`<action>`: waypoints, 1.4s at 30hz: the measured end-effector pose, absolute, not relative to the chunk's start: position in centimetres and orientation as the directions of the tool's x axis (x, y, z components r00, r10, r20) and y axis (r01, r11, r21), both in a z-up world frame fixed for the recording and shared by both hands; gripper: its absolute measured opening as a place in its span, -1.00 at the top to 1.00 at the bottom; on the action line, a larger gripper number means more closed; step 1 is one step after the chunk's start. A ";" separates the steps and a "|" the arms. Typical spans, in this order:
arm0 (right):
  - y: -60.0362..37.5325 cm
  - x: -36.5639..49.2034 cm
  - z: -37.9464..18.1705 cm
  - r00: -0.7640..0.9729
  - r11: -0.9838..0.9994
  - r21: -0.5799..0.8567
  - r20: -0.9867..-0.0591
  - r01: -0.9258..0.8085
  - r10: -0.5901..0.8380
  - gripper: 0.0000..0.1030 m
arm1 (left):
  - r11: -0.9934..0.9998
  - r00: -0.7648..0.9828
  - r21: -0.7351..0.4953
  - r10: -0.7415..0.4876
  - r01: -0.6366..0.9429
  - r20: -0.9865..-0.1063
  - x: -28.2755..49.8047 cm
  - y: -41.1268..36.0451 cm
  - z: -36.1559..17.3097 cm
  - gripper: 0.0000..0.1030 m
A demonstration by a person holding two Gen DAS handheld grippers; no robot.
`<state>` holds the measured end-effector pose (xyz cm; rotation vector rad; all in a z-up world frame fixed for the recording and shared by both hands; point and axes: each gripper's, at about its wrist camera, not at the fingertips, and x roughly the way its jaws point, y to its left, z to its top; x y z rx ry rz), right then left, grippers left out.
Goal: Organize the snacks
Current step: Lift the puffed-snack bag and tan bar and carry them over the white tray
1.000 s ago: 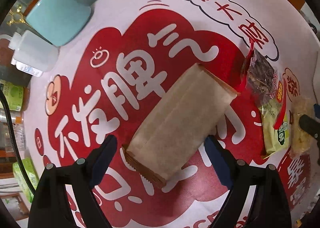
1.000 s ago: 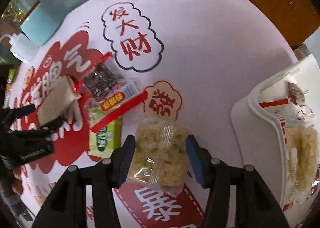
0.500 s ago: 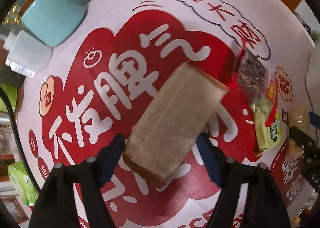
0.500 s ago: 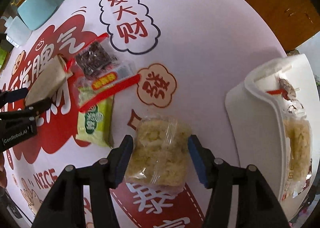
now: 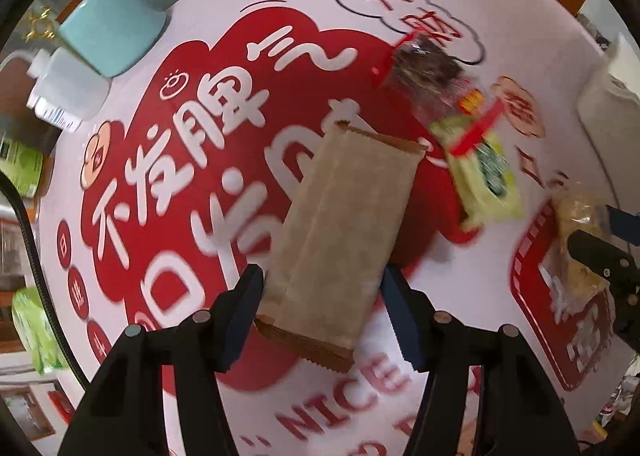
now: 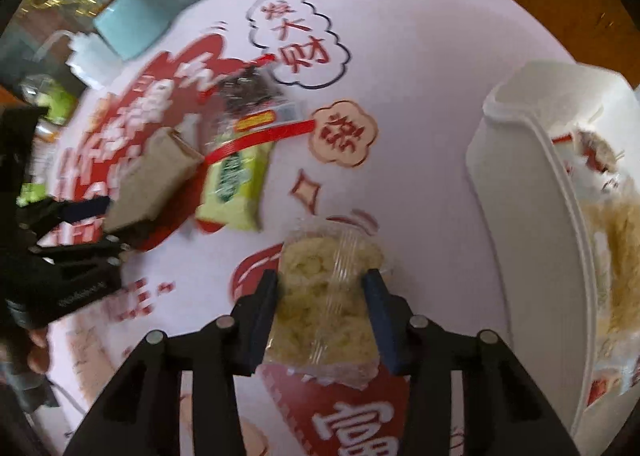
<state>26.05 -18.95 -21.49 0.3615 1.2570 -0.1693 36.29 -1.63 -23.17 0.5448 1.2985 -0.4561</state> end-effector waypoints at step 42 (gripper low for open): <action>-18.4 15.2 -18.2 0.420 0.908 0.362 -0.872 0.210 0.251 0.15 | 0.850 0.146 0.011 -0.078 0.527 -0.986 35.6 3.1 -24.1 -0.18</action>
